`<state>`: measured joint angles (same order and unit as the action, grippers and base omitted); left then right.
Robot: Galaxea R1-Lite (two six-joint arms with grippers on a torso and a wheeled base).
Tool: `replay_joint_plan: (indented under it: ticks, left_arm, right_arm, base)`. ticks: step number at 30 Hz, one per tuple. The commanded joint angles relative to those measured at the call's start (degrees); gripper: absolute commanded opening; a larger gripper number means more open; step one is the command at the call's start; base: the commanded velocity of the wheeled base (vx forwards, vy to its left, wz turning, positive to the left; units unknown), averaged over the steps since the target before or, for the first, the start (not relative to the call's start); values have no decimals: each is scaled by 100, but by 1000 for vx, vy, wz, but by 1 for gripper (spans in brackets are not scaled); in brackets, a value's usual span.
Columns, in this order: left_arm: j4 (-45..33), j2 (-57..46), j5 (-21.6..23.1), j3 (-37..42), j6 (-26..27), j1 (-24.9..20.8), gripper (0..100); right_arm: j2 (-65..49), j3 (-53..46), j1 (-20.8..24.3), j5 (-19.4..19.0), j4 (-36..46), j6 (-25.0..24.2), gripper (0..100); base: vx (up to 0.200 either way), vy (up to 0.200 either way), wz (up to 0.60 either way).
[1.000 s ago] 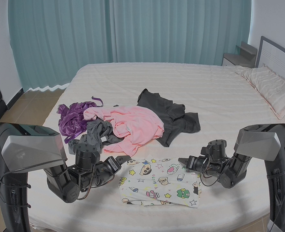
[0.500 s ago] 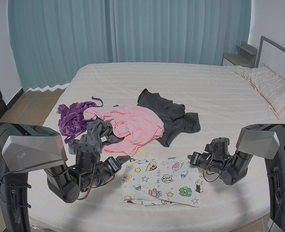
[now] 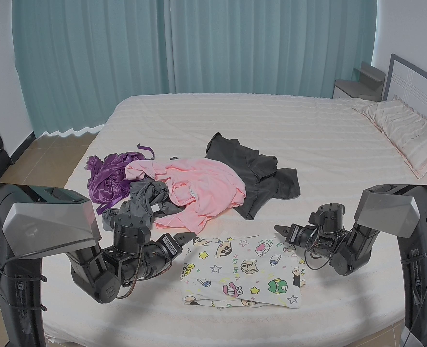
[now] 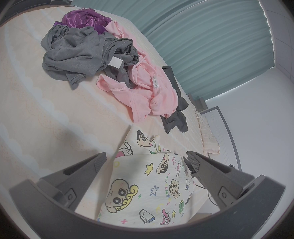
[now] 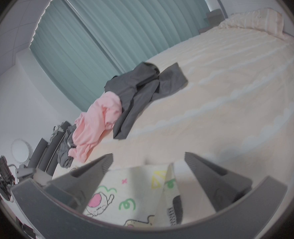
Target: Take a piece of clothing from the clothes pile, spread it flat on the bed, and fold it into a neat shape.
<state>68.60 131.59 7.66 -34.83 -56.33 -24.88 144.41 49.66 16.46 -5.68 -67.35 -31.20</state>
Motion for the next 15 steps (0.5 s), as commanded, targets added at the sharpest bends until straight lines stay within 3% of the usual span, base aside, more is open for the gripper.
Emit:
replay_joint_plan:
  ticks: [1, 2, 3, 7, 10, 15]
  left_arm:
    - [5, 7, -1, 2, -1, 1, 100]
    - [5, 7, -1, 2, -1, 1, 100]
    - [5, 7, -1, 2, -1, 1, 100]
    - [5, 7, -1, 2, -1, 1, 100]
    - [5, 7, -1, 11, -9, 1, 100]
    - [5, 7, -1, 11, -9, 1, 100]
  right_arm:
    - [-220, -18, -55, 217, -59, -1, 100]
    - [-220, -18, -55, 217, -59, -1, 100]
    - [-572, -185, -2, 471, -111, -1, 100]
    - [-1152, -651, 270, 507, -138, -80, 100]
    - [-1662, -1205, 762, 533, -155, -458, 100]
    - [-1978, -1609, 1211, 524, -76, -923, 100]
  base:
    - [0, 0, 0]
    - [0, 0, 0]
    - [0, 0, 0]
    - [0, 0, 0]
    - [0, 0, 0]
    - [0, 0, 0]
